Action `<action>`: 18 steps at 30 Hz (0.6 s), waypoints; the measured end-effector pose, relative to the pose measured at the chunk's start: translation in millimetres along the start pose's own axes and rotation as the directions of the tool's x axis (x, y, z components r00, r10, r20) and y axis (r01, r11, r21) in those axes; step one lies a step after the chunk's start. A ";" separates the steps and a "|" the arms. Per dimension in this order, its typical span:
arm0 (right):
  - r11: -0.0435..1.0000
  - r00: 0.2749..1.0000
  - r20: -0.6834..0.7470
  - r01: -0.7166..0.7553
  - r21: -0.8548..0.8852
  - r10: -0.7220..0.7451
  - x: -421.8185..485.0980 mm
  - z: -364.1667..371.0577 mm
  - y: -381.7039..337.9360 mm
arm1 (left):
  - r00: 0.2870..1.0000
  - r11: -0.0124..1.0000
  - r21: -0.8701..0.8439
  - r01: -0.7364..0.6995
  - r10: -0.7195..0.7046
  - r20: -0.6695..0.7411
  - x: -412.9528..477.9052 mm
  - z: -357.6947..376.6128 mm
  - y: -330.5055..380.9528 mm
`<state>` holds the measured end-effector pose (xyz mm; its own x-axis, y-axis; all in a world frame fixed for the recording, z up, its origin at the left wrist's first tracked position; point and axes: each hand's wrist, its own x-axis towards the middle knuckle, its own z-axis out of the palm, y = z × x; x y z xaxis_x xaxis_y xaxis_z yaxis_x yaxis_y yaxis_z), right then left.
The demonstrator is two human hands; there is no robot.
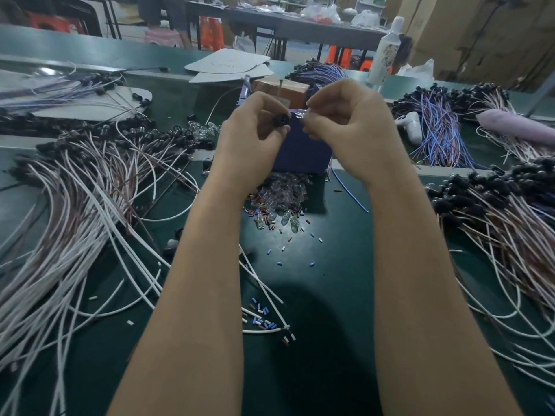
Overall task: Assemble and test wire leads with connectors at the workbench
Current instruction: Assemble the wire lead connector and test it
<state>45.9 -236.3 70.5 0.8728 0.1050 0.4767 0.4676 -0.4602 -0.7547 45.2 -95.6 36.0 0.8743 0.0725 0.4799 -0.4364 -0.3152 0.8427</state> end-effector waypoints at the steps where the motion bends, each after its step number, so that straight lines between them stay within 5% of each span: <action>1: 1.000 1.000 -0.020 0.020 -0.021 -0.020 0.4 0.8 -0.4 | 1.000 1.000 -0.007 0.001 -0.001 0.002 0.1 -0.1 0.1; 18: 0.954 0.992 -0.056 0.090 -0.285 -0.111 -0.2 2.6 -4.4 | 0.994 0.965 0.245 -0.087 0.068 0.086 -3.6 1.3 16.4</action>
<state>44.1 -232.0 72.6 0.8064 0.1055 0.5819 0.4850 -0.6811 -0.5486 35.1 -102.3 47.8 0.8574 -0.0305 0.5137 -0.4457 -0.5429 0.7118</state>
